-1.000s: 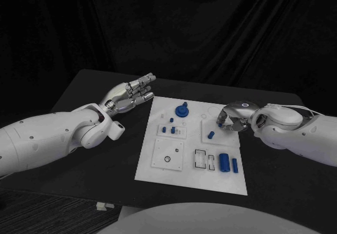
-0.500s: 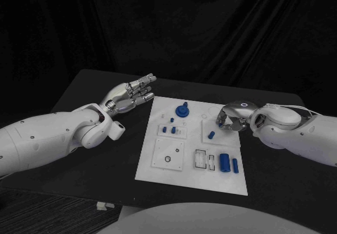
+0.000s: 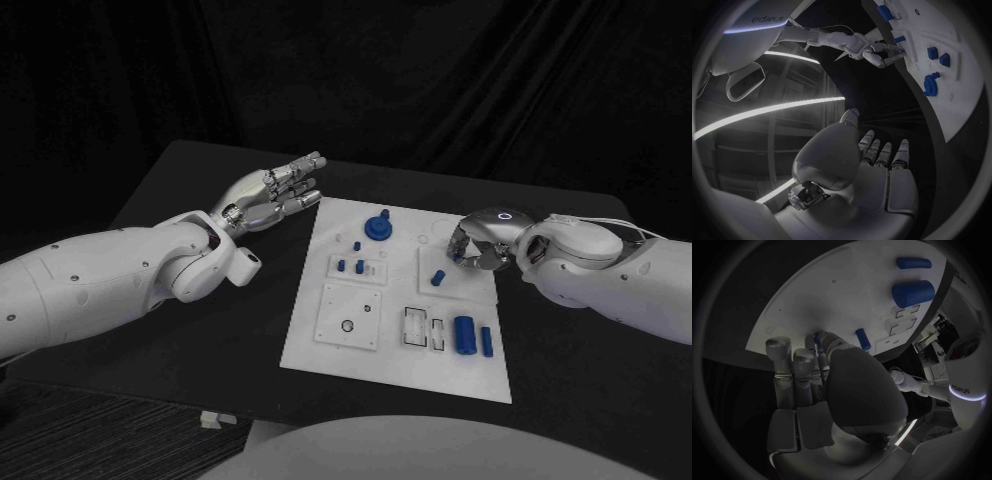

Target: Assemble the parts on the task board

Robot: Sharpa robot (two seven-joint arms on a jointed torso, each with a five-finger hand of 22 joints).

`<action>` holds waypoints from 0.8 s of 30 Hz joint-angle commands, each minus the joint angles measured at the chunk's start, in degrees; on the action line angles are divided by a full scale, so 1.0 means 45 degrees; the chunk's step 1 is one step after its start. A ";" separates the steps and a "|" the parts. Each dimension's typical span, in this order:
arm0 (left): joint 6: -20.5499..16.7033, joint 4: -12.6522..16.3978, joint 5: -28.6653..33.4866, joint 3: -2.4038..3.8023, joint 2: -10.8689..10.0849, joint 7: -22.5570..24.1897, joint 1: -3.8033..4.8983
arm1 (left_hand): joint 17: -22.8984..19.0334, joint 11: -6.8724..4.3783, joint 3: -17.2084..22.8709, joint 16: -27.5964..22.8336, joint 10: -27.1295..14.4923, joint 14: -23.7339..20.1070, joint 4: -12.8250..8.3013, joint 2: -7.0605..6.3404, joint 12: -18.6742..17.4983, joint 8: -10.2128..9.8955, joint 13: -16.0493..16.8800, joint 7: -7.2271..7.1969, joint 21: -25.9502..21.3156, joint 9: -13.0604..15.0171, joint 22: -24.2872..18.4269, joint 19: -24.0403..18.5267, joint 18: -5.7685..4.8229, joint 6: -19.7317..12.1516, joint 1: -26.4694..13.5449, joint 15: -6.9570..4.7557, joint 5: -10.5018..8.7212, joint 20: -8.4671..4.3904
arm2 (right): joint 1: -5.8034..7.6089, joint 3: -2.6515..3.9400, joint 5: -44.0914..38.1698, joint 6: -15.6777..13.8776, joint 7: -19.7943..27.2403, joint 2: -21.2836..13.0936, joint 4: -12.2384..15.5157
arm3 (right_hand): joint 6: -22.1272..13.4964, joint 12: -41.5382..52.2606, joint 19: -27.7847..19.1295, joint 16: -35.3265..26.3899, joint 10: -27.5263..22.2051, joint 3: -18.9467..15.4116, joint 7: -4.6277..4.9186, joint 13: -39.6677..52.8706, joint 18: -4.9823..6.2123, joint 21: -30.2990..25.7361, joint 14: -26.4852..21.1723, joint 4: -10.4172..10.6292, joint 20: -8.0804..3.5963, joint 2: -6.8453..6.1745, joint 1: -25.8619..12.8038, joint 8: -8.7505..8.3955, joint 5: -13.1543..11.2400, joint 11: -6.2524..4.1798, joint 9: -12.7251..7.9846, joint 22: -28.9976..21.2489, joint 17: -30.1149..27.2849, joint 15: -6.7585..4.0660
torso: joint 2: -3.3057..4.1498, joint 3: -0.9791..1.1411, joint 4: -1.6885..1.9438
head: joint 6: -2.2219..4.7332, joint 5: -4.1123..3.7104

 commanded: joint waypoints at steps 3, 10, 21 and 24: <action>0.0146 -0.0031 0.0101 0.0013 0.0054 0.0256 -0.0029 | -0.0019 0.0115 -0.0005 -0.0046 0.0024 -0.0007 -0.0097 -0.0022 0.0061 0.0055 0.0023 0.0036 0.0086 0.0014 0.0032 -0.0006 0.0147 0.0092 0.0084 0.0095 0.0084 0.0105 | -0.0073 -0.0024 -0.0086 -0.0275 -0.0143 -0.0092 0.0062 | 0.0118 -0.0053 0.0096 -0.0095 0.0116 0.0077 0.0024 -0.0013 -0.0157 0.0017 0.0067 -0.0019 0.0003 -0.0005 0.0091 0.0047 -0.0085 0.0030 0.0014 0.1229 -0.0058 -0.0056 | -0.0010 -0.0002 -0.0018 | -0.0003 0.0069; 0.0178 -0.0048 0.0101 0.0013 0.0099 0.0202 -0.0046 | -0.0019 0.0139 0.0004 -0.0046 0.0044 -0.0007 -0.0108 -0.0019 0.0077 0.0060 0.0028 0.0053 0.0091 0.0016 0.0037 0.0005 0.0145 0.0110 0.0078 0.0109 0.0077 0.0120 | -0.0041 -0.0016 -0.0086 -0.0805 -0.0212 -0.0301 0.0249 | 0.0109 -0.0090 0.0096 -0.0116 0.0120 0.0078 0.0028 -0.0035 -0.0156 0.0007 0.0079 0.0000 -0.0005 -0.0007 0.0049 0.0028 -0.0100 0.0035 0.0009 0.1224 -0.0077 -0.0059 | 0.0000 0.0008 -0.0005 | -0.0003 0.0176; 0.0142 -0.0066 0.0101 0.0013 0.0134 0.0155 -0.0051 | -0.0019 0.0077 0.0017 -0.0046 0.0003 -0.0007 -0.0113 -0.0008 0.0020 0.0070 0.0013 0.0109 0.0093 0.0021 0.0029 0.0012 0.0135 0.0152 0.0059 0.0138 0.0055 0.0125 | 0.0636 -0.0011 -0.0086 -0.1000 -0.0441 -0.0824 0.0899 | 0.0132 -0.0127 0.0082 -0.0214 0.0172 0.0082 0.0014 -0.0060 -0.0151 -0.0044 0.0068 0.0014 -0.0013 -0.0009 0.0010 0.0015 -0.0196 0.0022 0.0009 0.1207 -0.0184 -0.0065 | 0.0002 -0.0007 -0.0004 | -0.0003 0.0321; 0.0132 -0.0066 0.0101 0.0013 0.0158 0.0141 -0.0051 | -0.0019 0.0034 0.0026 -0.0046 -0.0017 -0.0007 -0.0119 -0.0004 -0.0001 0.0068 0.0008 0.0115 0.0103 0.0019 0.0057 0.0028 0.0132 0.0149 0.0052 0.0168 0.0053 0.0127 | 0.0933 -0.0011 -0.0086 -0.0961 -0.0493 -0.1023 0.1201 | 0.0192 -0.0129 0.0080 -0.0245 0.0239 0.0099 -0.0011 -0.0067 -0.0150 -0.0039 0.0072 0.0000 -0.0022 0.0007 0.0025 0.0032 -0.0226 -0.0001 0.0021 0.1206 -0.0209 -0.0079 | 0.0006 -0.0003 0.0007 | -0.0003 0.0334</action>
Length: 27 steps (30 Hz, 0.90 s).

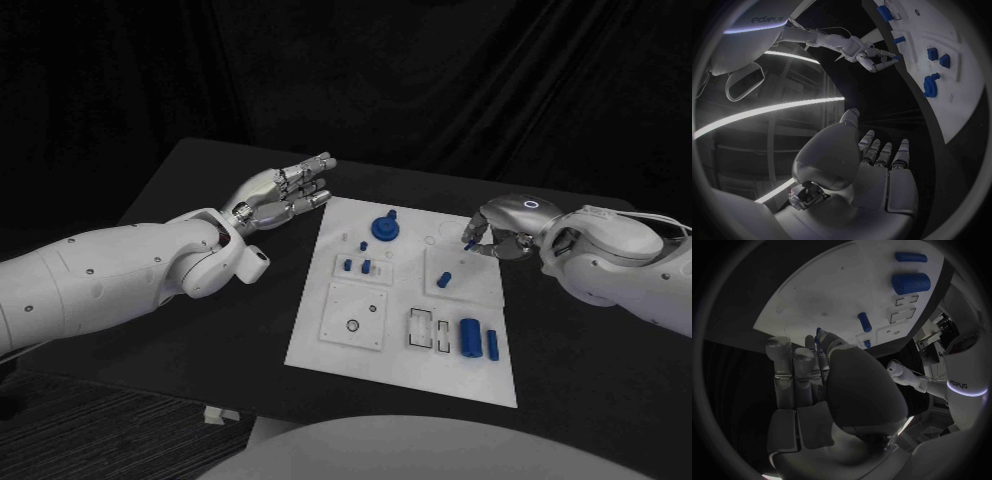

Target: Assemble the parts on the task board

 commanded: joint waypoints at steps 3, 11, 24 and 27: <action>0.0068 0.0023 0.0097 0.0014 0.0055 0.0164 -0.0022 | -0.0006 -0.0039 0.0009 -0.0039 -0.0071 0.0013 -0.0103 -0.0002 -0.0015 0.0067 -0.0003 0.0018 0.0073 0.0008 0.0057 0.0042 0.0130 0.0059 0.0045 0.0128 0.0011 0.0119 | 0.0404 0.0005 -0.0088 -0.0271 -0.0417 -0.0321 0.0530 | 0.0202 -0.0094 0.0086 -0.0125 0.0191 0.0105 -0.0042 -0.0023 -0.0154 0.0000 0.0033 -0.0016 -0.0039 0.0010 0.0028 0.0075 -0.0104 -0.0030 0.0045 0.1215 -0.0065 -0.0057 | 0.0007 0.0006 0.0004 | -0.0003 0.0080; 0.0035 0.0011 0.0097 0.0014 0.0092 0.0127 -0.0022 | 0.0015 -0.0063 0.0028 -0.0016 -0.0061 0.0073 -0.0119 -0.0003 -0.0002 0.0069 0.0003 0.0011 0.0089 0.0009 0.0084 0.0073 0.0127 0.0077 0.0032 0.0175 0.0020 0.0123 | 0.0850 0.0003 -0.0088 -0.0216 -0.0539 -0.0784 0.1661 | 0.0289 -0.0108 0.0092 -0.0162 0.0272 0.0096 -0.0071 -0.0035 -0.0159 0.0041 0.0045 -0.0024 -0.0056 0.0001 0.0012 0.0101 -0.0114 -0.0056 0.0065 0.1222 -0.0093 -0.0079 | -0.0020 -0.0002 -0.0029 | -0.0003 0.0111; 0.0068 -0.0032 0.0097 0.0013 0.0142 0.0126 -0.0033 | -0.0013 0.0025 0.0062 -0.0046 -0.0061 -0.0005 -0.0115 0.0037 -0.0011 0.0061 0.0000 0.0055 0.0058 0.0005 -0.0014 0.0035 0.0110 0.0061 0.0013 0.0043 0.0012 0.0100 | 0.0582 -0.0008 -0.0088 0.0465 -0.0535 -0.0350 0.3335 | 0.0528 -0.0354 0.1168 0.2412 0.0608 0.0104 -0.0173 -0.0148 -0.0704 0.3730 0.1272 -0.0138 -0.0181 -0.0025 -0.0061 0.0048 0.0052 -0.0166 0.0108 0.1956 0.2923 -0.0188 | -0.0016 0.0000 -0.0028 | -0.0003 0.0247; 0.0071 -0.0033 0.0097 0.0013 0.0143 0.0119 -0.0034 | -0.0013 0.0030 0.0065 -0.0046 -0.0059 -0.0005 -0.0116 0.0040 -0.0007 0.0060 0.0001 0.0058 0.0061 0.0005 -0.0001 0.0040 0.0110 0.0057 0.0012 0.0031 0.0007 0.0099 | 0.0457 -0.0008 -0.0089 0.0584 -0.0547 -0.0083 0.3367 | 0.0526 -0.0390 0.1219 0.2528 0.0620 0.0126 -0.0167 -0.0157 -0.0738 0.3965 0.1304 -0.0170 -0.0187 -0.0027 -0.0051 0.0026 0.0156 -0.0163 0.0106 0.1997 0.3057 -0.0190 | -0.0010 0.0016 -0.0007 | -0.0003 0.0352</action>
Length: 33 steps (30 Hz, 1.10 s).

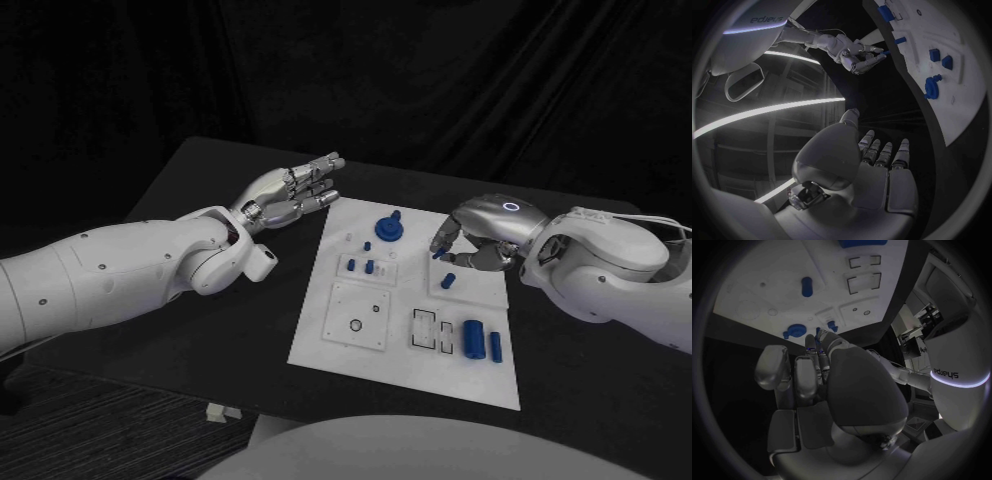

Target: Assemble the parts on the task board

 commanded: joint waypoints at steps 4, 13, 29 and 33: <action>0.0069 0.0014 0.0093 0.0013 0.0019 0.0125 -0.0027 | -0.0020 0.0082 -0.0003 -0.0046 -0.0011 -0.0048 -0.0047 0.0043 -0.0002 0.0062 0.0005 0.0063 0.0018 0.0008 0.0017 0.0002 0.0109 0.0067 0.0012 -0.0022 0.0006 0.0055 | -0.0321 0.0004 -0.0086 0.0469 -0.0222 0.0553 0.0006 | 0.0091 -0.0087 0.0176 0.0132 0.0085 0.0051 -0.0002 -0.0017 -0.0277 0.0345 0.0273 -0.0105 -0.0008 -0.0020 -0.0018 -0.0037 0.0150 0.0018 0.0005 0.2033 0.0107 -0.0008 | 0.0001 0.0008 0.0026 | -0.0003 0.0264; 0.0110 -0.0052 0.0093 0.0013 0.0083 0.0106 -0.0048 | -0.0020 0.0090 0.0001 -0.0046 -0.0010 -0.0048 -0.0047 0.0047 -0.0003 0.0062 0.0005 0.0065 0.0017 0.0009 0.0012 0.0001 0.0108 0.0070 0.0011 -0.0032 0.0004 0.0066 | -0.0916 0.0005 -0.0714 0.0824 -0.0029 0.1640 -0.0428 | 0.0084 -0.0114 0.0195 0.0179 0.0082 0.0055 0.0009 -0.0022 -0.0293 0.0458 0.0283 -0.0122 -0.0008 -0.0039 -0.0032 -0.0056 0.0200 0.0029 0.0002 0.2052 0.0157 -0.0002 | 0.0006 0.0003 -0.0015 | -0.0003 0.0276; 0.0173 -0.0148 0.0093 0.0013 0.0223 0.0085 -0.0095 | -0.0020 0.0111 0.0033 -0.0046 -0.0010 -0.0048 -0.0038 0.0098 -0.0002 0.0067 0.0005 0.0085 0.0015 0.0012 0.0001 0.0000 0.0106 0.0093 0.0009 -0.0067 -0.0013 0.0082 | -0.1339 0.0006 -0.1287 0.1201 -0.0033 0.2746 -0.0946 | 0.0075 -0.0141 0.0159 0.0162 0.0094 0.0069 0.0014 -0.0023 -0.0274 0.0374 0.0262 -0.0184 -0.0007 -0.0082 -0.0010 -0.0082 0.0239 0.0031 -0.0004 0.2025 0.0120 0.0002 | 0.0006 -0.0002 0.0007 | -0.0003 0.0285; 0.0205 -0.0171 0.0093 0.0013 0.0241 0.0059 -0.0112 | -0.0020 0.0118 0.0047 -0.0046 -0.0012 -0.0048 -0.0034 0.0118 -0.0005 0.0069 0.0004 0.0095 0.0016 0.0013 0.0001 0.0001 0.0105 0.0101 0.0009 -0.0073 -0.0019 0.0082 | -0.1387 0.0006 -0.1379 0.1300 -0.0027 0.2893 -0.0978 | 0.0077 -0.0144 0.0156 0.0162 0.0099 0.0071 0.0013 -0.0023 -0.0273 0.0374 0.0259 -0.0200 -0.0008 -0.0094 -0.0003 -0.0086 0.0240 0.0030 -0.0004 0.2024 0.0116 0.0003 | -0.0004 -0.0005 0.0002 | -0.0003 0.0375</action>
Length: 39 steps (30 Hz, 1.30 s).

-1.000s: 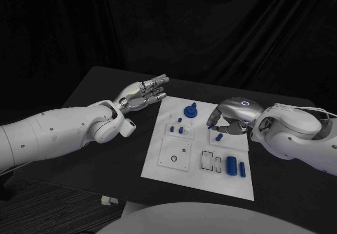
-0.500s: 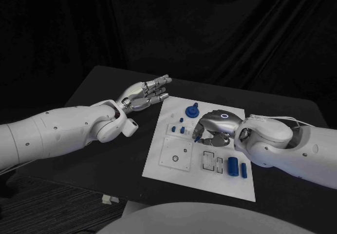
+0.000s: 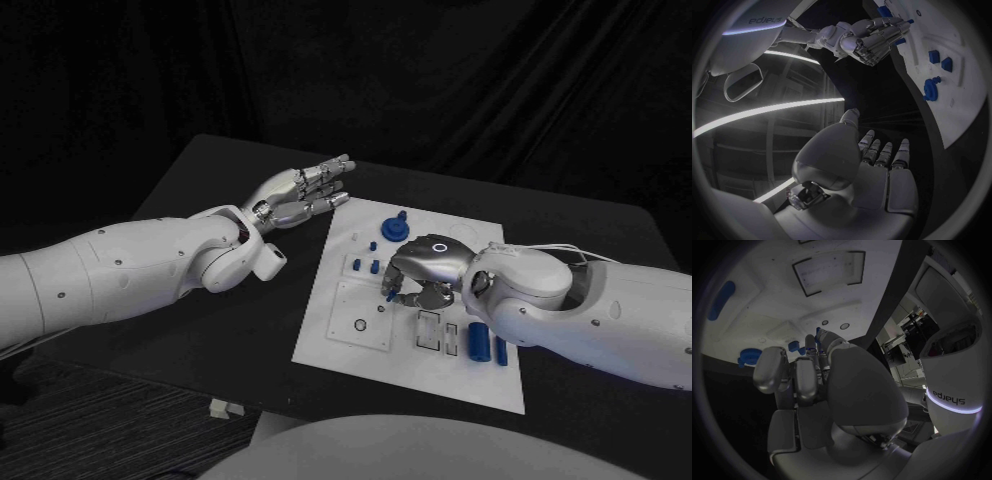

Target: Assemble the parts on the task board

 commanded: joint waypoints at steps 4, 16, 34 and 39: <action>0.0189 -0.0022 0.0090 0.0013 0.0046 0.0087 -0.0049 | -0.0017 0.0120 0.0062 -0.0046 -0.0018 -0.0049 -0.0029 0.0141 -0.0011 0.0075 0.0004 0.0066 0.0018 0.0019 0.0006 0.0006 0.0106 0.0080 0.0007 -0.0075 -0.0036 0.0084 | -0.0069 0.0004 -0.0439 0.0309 -0.0044 0.0111 0.0012 | 0.0084 -0.0047 0.0064 0.0030 0.0109 0.0034 0.0014 0.0022 -0.0079 -0.0005 0.0254 -0.0113 -0.0008 -0.0075 0.0057 -0.0061 0.0055 0.0024 0.0018 0.2032 -0.0002 0.0001 | -0.0007 -0.0003 -0.0012 | -0.0003 0.0071; 0.0201 -0.0066 0.0090 0.0013 0.0069 0.0127 -0.0123 | -0.0017 0.0123 0.0101 -0.0046 -0.0004 -0.0049 -0.0016 0.0194 0.0009 0.0107 0.0010 0.0108 0.0032 0.0037 0.0047 0.0027 0.0110 0.0199 0.0007 -0.0078 -0.0055 0.0085 | -0.0141 0.0003 -0.0955 0.0362 -0.0109 0.0206 0.0018 | 0.0093 -0.0063 0.0044 0.0012 0.0136 0.0038 0.0029 0.0025 -0.0077 0.0001 0.0228 -0.0156 -0.0003 -0.0126 0.0048 -0.0079 0.0087 0.0036 0.0016 0.2025 -0.0034 0.0006 | -0.0013 -0.0002 -0.0004 | -0.0003 0.0130; 0.0289 -0.0124 0.0090 0.0013 0.0100 0.0089 -0.0187 | -0.0017 0.0132 0.0116 -0.0046 0.0001 -0.0049 -0.0007 0.0213 0.0013 0.0120 0.0011 0.0125 0.0038 0.0043 0.0059 0.0036 0.0114 0.0240 0.0005 -0.0073 -0.0069 0.0085 | -0.0394 0.0004 -0.1215 0.0158 -0.0266 0.0399 -0.0140 | 0.0116 -0.0066 0.0037 0.0040 0.0172 0.0037 0.0023 0.0031 -0.0082 0.0043 0.0224 -0.0150 0.0004 -0.0130 -0.0001 -0.0084 0.0084 0.0030 0.0018 0.2029 0.0000 0.0012 | -0.0012 0.0005 -0.0017 | -0.0003 0.0186; 0.0351 -0.0138 0.0090 0.0013 0.0114 0.0091 -0.0200 | -0.0017 0.0145 0.0109 -0.0046 0.0006 -0.0049 -0.0002 0.0182 0.0019 0.0145 0.0012 0.0144 0.0044 0.0054 0.0068 0.0047 0.0116 0.0326 -0.0010 -0.0055 -0.0091 0.0090 | -0.0412 0.0004 -0.1218 0.0118 -0.0248 0.0466 -0.0175 | 0.0120 -0.0065 0.0037 0.0044 0.0178 0.0037 0.0021 0.0032 -0.0082 0.0051 0.0224 -0.0153 0.0003 -0.0132 -0.0003 -0.0084 0.0083 0.0028 0.0018 0.2030 0.0003 0.0011 | -0.0002 0.0005 -0.0014 | -0.0003 0.0168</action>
